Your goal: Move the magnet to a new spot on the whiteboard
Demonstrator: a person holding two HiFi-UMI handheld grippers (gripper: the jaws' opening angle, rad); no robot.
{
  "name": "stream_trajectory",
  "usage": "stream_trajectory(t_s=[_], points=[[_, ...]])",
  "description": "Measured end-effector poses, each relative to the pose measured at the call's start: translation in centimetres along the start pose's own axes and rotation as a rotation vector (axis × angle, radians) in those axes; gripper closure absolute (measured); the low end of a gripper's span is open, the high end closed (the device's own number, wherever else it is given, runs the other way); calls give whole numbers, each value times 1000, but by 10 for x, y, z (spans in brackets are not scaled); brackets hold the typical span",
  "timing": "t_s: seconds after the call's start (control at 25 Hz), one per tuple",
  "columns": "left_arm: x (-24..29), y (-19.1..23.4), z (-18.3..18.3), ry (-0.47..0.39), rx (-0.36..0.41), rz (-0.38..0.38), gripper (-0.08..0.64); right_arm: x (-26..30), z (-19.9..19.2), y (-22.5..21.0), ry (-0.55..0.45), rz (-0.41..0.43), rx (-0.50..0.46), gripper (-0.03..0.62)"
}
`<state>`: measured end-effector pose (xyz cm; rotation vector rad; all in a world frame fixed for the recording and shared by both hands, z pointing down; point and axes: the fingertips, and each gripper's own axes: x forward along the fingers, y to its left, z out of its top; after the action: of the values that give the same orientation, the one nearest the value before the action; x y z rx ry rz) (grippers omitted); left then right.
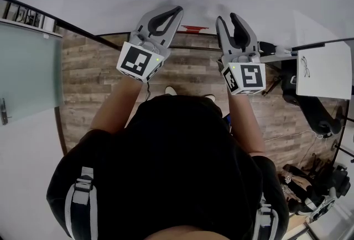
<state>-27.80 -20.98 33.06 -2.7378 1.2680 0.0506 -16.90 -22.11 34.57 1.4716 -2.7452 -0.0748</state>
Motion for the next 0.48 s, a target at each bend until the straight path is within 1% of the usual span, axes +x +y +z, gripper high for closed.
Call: stream_trajectory(t_s=[0.04,0.2,0.36,0.48], points=[[0,-2,-1,4,0,0,555,-4,-1,-3,-2,8,8,484],[-4,-4,-4,11,-3,4,555,-15,-1,-6,-15,23,8,536],[-8,-5,-6,15,1,19,557,-24,3,-6,-41,25,-4,579],[-12,-7,-9,23,-1,23,557,-30,4,-4,-49,37,-6,591]])
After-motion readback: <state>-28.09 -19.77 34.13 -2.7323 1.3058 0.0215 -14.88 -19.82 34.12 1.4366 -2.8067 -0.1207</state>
